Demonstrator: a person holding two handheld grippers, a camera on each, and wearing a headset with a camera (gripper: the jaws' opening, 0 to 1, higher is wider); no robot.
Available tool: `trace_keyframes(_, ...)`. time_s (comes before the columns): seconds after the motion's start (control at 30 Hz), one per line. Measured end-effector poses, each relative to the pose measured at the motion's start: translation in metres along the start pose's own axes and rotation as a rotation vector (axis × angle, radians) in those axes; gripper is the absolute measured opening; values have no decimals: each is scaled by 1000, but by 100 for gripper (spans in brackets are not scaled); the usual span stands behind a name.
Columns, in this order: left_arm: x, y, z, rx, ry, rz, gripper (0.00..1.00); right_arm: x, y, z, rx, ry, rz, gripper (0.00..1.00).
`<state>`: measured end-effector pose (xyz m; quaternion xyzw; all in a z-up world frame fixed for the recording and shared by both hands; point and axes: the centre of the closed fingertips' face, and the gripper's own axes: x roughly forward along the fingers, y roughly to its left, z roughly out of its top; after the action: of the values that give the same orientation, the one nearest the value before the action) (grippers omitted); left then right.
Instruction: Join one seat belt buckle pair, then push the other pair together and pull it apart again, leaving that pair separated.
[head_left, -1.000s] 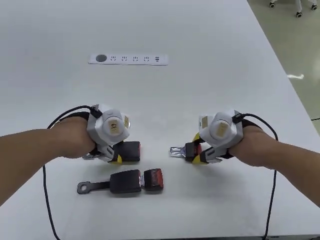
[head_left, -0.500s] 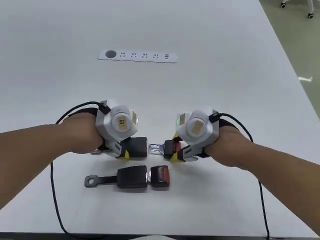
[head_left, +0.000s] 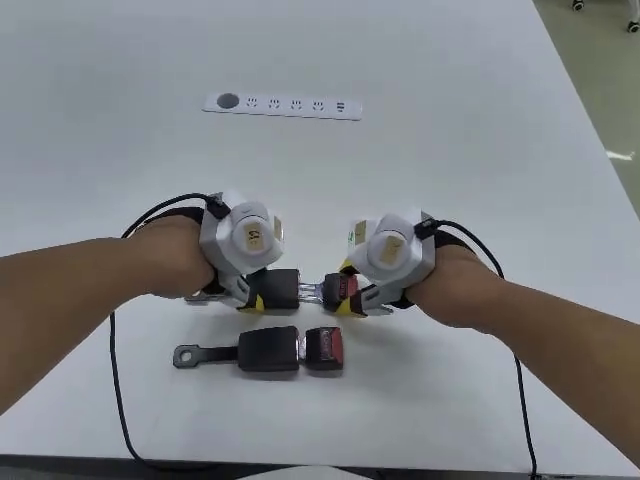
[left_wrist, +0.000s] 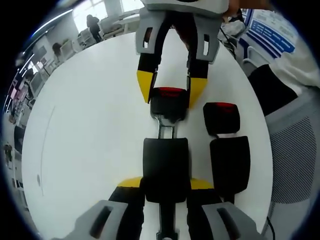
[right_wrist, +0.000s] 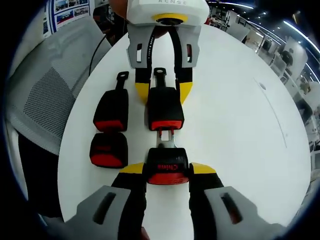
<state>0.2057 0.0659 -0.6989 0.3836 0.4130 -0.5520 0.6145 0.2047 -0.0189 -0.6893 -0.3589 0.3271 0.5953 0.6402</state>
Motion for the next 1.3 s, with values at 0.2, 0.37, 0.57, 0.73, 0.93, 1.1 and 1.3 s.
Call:
trace_keyframes(0.2,1,-2,3,9,-14,-8,32,3,-1,4,3,-19,18,30)
trace_keyframes(0.37,0,-3,5,22,-33,-20,32,1,1,4,15,-39,44,29)
trace_keyframes(0.57,2,-2,4,51,-15,-36,32,4,-2,7,11,-28,55,28)
trace_keyframes(0.73,1,-2,3,48,-15,-33,31,6,-2,7,12,-28,55,28)
trace_keyframes(0.93,1,-1,4,54,-12,-33,31,11,2,17,-1,-30,53,28)
trace_keyframes(1.1,1,0,4,53,-7,-29,31,11,0,15,-1,-23,56,28)
trace_keyframes(1.3,1,-1,5,51,-2,-29,31,11,0,15,-4,-15,52,28)
